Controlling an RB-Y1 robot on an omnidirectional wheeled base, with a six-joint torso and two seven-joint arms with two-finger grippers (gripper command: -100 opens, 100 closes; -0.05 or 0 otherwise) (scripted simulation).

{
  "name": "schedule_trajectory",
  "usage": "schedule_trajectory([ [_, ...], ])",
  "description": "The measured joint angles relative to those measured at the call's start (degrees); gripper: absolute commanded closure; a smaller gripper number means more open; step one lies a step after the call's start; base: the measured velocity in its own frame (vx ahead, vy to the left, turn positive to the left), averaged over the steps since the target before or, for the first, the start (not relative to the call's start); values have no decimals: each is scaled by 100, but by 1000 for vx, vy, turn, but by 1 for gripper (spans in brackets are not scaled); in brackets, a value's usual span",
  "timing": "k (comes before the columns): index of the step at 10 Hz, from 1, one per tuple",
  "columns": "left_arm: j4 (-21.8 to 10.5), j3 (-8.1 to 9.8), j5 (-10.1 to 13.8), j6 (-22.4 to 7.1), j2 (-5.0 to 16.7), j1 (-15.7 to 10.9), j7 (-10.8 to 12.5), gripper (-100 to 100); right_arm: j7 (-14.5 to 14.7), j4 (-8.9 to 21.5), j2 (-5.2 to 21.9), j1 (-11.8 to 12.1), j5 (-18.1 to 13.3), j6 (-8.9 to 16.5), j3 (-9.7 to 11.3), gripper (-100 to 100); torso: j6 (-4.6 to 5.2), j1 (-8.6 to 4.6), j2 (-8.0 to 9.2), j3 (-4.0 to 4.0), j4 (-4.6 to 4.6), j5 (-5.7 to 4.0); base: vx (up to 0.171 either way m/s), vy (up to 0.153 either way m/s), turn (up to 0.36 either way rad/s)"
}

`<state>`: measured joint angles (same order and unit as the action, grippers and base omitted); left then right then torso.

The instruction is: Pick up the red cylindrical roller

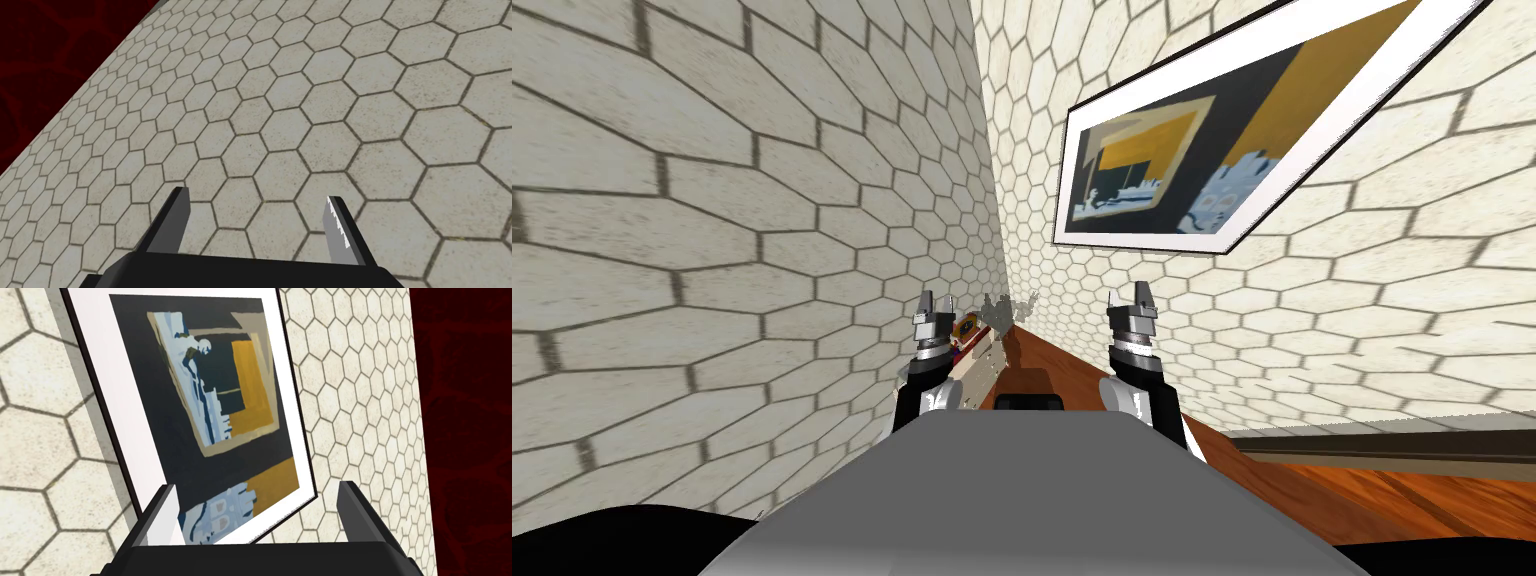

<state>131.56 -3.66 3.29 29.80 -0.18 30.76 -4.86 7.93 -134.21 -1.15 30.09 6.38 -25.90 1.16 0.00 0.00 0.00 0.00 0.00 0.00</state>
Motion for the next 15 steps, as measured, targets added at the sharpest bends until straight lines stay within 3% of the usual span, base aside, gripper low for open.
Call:
schedule_trajectory([
  [3, -290, 133, 104, -294, 313, -277, -111, -100, 0, 0, -1, 0, 0, 0, 1, 0, 1, -43, -13, -8, -3, -10, 35, -105, -35],
  [6, -448, 245, 201, -702, 474, -409, -226, -100, 0, 0, -1, 1, 0, 0, 1, 0, 0, -30, -22, -13, -5, -7, 57, -78, -18],
  [8, -805, 479, 340, -965, 642, -647, -230, -100, 0, 0, -1, 1, 0, 0, 1, 0, 1, -31, -31, -18, -7, -7, 87, -86, -7],
  [9, -1024, 537, 381, -1060, 684, -720, -261, -100, 0, 0, -1, 1, 0, 0, 1, 0, 0, -31, -38, -22, -9, -7, 70, -54, 3],
  [15, -1543, 872, 602, -1815, 848, -967, -334, -100, 0, 0, 0, 1, 0, 0, 0, 0, -1, -17, -25, -15, -6, -5, 66, -51, 9],
])
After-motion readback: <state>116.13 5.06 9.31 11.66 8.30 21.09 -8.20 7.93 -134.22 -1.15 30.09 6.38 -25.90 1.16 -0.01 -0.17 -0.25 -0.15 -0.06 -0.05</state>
